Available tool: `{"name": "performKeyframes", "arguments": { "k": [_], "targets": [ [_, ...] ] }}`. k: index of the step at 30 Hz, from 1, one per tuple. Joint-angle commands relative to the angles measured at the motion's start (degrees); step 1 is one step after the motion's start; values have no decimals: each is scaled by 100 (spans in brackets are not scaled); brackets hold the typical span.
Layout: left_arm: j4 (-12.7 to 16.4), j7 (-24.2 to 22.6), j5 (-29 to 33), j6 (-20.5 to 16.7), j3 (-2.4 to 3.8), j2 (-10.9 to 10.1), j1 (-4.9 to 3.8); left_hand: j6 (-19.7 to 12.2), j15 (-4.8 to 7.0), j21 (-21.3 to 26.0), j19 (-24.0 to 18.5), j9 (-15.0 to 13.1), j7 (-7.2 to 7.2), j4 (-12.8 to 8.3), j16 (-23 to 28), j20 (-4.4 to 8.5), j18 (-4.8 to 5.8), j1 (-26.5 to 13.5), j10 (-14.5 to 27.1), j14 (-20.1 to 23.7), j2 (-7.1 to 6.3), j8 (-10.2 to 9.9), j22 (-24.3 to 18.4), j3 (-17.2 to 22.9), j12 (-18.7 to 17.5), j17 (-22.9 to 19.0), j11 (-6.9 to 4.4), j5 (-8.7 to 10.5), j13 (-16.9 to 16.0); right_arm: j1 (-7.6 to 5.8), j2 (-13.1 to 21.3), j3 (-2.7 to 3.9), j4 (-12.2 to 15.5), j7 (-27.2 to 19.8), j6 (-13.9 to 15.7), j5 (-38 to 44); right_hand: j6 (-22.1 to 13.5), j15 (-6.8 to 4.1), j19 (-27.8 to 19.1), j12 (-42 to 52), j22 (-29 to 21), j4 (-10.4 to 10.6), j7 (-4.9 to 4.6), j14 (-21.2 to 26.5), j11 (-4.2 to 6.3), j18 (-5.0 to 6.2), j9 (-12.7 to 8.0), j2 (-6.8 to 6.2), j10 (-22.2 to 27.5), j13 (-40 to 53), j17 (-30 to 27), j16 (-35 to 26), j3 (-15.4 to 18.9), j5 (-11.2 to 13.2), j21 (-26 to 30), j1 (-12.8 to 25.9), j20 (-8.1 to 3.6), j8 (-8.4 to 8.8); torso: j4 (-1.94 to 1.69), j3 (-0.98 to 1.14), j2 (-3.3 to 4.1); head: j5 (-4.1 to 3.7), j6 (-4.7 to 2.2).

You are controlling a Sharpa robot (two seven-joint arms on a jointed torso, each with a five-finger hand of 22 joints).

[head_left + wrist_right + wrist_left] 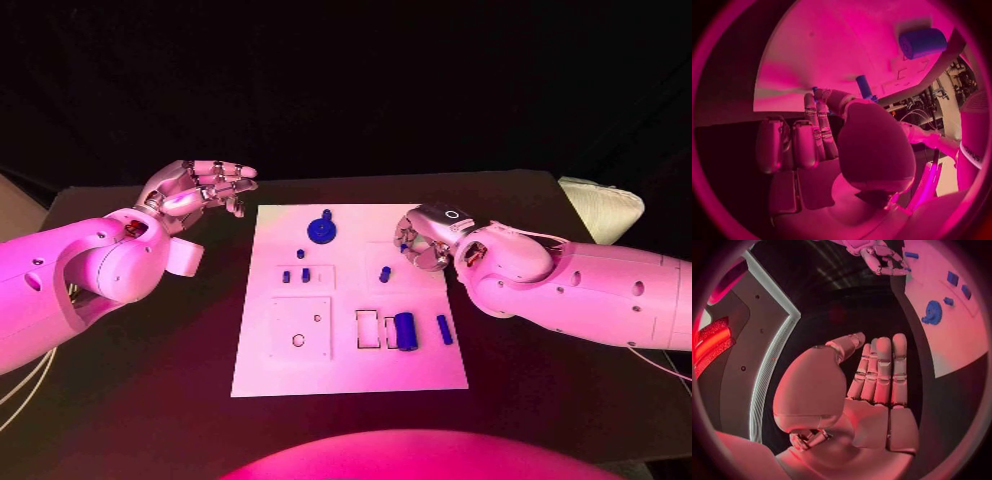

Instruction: Assemble the parts on the task board

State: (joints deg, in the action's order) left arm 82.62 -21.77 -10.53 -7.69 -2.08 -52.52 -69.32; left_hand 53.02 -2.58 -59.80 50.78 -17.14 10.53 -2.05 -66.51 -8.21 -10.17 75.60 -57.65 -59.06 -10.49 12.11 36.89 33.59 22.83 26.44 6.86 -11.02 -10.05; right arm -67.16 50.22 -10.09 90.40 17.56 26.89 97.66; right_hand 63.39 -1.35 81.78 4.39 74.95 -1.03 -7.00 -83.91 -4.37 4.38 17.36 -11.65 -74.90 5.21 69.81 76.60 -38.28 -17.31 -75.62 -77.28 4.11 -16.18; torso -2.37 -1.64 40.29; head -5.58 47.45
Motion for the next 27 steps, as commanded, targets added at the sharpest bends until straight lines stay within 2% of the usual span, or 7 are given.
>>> {"name": "performKeyframes", "arguments": {
  "k": [1, 8, 14, 17, 22, 27],
  "targets": [
    [-8, -24, 58, 28, 6, 15, 0, -25, -8, 23, 27, 6, 6, 5, 28, -6, -43, -6, 32, 24, 10, 18, -7, -29, 23, -9, -9, -7, 5, -32, 41, 17, 75, 11, 332, -6, 28, -36, 51, 1, 54, -3, 6, -262, 155, -65, 13, 75, -186, -1, 7, 28, -46, -17, -32, -34, 8, -19, 0, 3, 0, -5, -4],
    [-53, -27, 68, 31, 5, 25, 6, -34, -11, 32, 33, 8, 10, 7, 30, -8, -43, -3, 50, 26, 9, 17, -14, -35, 19, -11, -4, -8, 8, -122, 228, 44, 283, -73, 488, -158, 29, -38, 73, -1, 98, -5, 7, -265, 157, -76, 20, 72, -193, 0, 19, 40, -56, -16, -74, -26, 7, -22, 3, 3, -4, 46, -14],
    [-73, -29, 88, 32, 5, 29, 14, -37, -12, 36, 35, 9, 11, 8, 31, -8, -43, -3, 56, 26, 9, 17, -17, -38, 18, -12, -2, -8, 9, -156, 341, 58, 639, -188, 599, -323, 30, -39, 87, -2, 127, -8, 8, -266, 158, -82, 25, 67, -196, 1, 26, 46, -61, -17, -101, -22, 6, -24, 2, 6, 8, 100, -48],
    [-73, -31, 99, 36, 5, 33, 21, -37, -12, 36, 35, 9, 11, 8, 31, -8, -43, -3, 56, 26, 9, 17, -17, -38, 18, -12, -2, -8, 9, -159, 316, 60, 822, -260, 640, -404, 30, -39, 87, -2, 127, -8, 8, -266, 158, -82, 25, 67, -196, 1, 26, 46, -61, -17, -101, -22, 6, -24, 4, 9, 10, 130, -57],
    [-57, -31, 108, 43, 5, 38, 30, -40, -13, 39, 37, 10, 12, 9, 31, -9, -42, -2, 63, 27, 9, 17, -20, -40, 17, -12, -1, -8, 10, -135, 168, 58, 1075, -348, 671, -467, 29, -39, 84, -5, 123, -11, 8, -265, 159, -81, 30, 64, -199, 2, 19, 44, -69, -20, -98, -18, 5, -25, -4, -2, 10, 183, -66],
    [-42, -34, 111, 46, 5, 46, 35, -40, -13, 39, 37, 10, 12, 9, 31, -9, -42, -2, 63, 27, 9, 17, -20, -40, 17, -12, -1, -8, 10, -74, -41, 48, 1174, -395, 661, -411, 27, -40, 79, -6, 115, -13, 8, -264, 158, -79, 32, 63, -199, 2, 12, 41, -72, -22, -90, -17, 4, -25, -8, -11, 4, 258, -49]
  ]
}}
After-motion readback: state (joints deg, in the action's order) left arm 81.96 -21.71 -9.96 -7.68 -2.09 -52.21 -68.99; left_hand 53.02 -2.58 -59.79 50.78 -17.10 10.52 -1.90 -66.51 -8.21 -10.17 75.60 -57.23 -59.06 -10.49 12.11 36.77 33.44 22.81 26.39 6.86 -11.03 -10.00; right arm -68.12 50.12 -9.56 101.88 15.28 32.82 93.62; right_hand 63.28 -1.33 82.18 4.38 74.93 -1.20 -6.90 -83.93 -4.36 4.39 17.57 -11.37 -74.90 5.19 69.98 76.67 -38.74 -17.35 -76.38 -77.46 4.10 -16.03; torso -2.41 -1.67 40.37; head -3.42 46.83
